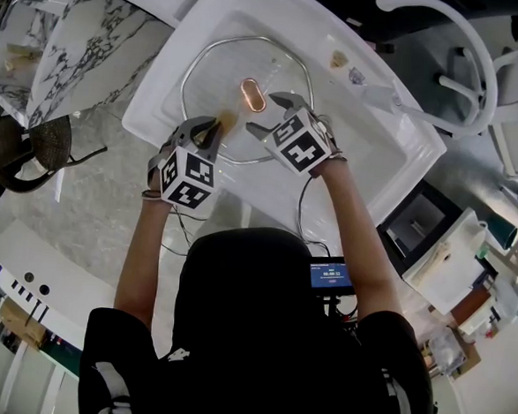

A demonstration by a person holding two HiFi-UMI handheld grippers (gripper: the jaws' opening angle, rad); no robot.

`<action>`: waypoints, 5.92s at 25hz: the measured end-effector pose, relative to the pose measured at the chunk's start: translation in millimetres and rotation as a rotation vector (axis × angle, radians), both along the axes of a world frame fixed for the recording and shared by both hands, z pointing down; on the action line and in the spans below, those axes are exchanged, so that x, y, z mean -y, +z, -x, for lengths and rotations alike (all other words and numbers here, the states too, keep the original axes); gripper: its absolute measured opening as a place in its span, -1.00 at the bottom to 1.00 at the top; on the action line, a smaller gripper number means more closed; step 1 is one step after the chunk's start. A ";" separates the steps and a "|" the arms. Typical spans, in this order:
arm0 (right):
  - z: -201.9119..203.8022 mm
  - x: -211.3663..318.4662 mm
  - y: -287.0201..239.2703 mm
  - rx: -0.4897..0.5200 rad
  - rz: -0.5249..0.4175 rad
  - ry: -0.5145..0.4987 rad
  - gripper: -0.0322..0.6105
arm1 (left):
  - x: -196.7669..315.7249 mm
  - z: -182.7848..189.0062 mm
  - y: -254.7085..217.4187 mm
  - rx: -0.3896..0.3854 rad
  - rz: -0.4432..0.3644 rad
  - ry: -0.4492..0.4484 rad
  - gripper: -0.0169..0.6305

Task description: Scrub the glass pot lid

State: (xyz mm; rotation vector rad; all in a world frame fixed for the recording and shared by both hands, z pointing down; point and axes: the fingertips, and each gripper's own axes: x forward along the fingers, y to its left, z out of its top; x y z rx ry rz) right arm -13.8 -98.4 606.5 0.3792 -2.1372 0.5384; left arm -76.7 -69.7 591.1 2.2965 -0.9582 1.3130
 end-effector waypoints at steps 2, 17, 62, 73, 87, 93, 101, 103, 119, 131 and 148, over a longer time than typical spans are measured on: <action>-0.1 0.4 0.2 -0.001 0.001 0.000 0.04 | -3.8 -0.1 0.2 -0.006 0.015 0.003 -0.90; 0.1 -0.6 -0.2 0.000 0.005 -0.002 0.04 | -3.6 -0.5 1.2 -0.014 0.067 0.020 -0.90; 0.9 -0.4 -0.1 -0.015 0.019 -0.010 0.04 | 89.0 -0.9 5.2 -0.078 -0.031 -0.039 -0.90; 0.4 -0.4 -1.1 -0.036 0.023 -0.004 0.04 | 103.8 -1.6 7.1 -0.075 -0.032 -0.081 -0.90; -0.6 -1.3 -0.4 -0.085 0.032 0.039 0.03 | 88.0 7.2 2.4 -0.139 0.009 -0.241 -0.90; -3.0 -10.0 -3.7 -0.097 0.060 0.174 -0.13 | 54.2 13.8 -6.0 -0.171 0.024 -0.246 -0.90; -7.5 -56.2 -3.9 -0.181 0.147 0.150 -0.26 | -2.6 17.4 -14.7 -0.155 0.078 -0.196 -0.90; -8.3 -68.9 -3.2 -0.171 0.186 0.163 -0.35 | -15.8 19.2 -20.2 -0.156 0.075 -0.187 -0.90; 20.8 -92.8 -127.3 -0.029 -0.154 0.260 -0.88 | -75.5 46.6 -141.4 -0.260 -0.118 -0.225 -0.90; 36.7 -93.7 -265.9 0.186 -0.470 0.379 -0.91 | -85.6 42.0 -263.4 -0.437 -0.366 -0.216 -0.90; 2.4 -141.3 -385.1 0.370 -0.709 0.380 -0.91 | -126.0 9.6 -364.4 -0.487 -0.638 -0.252 -0.90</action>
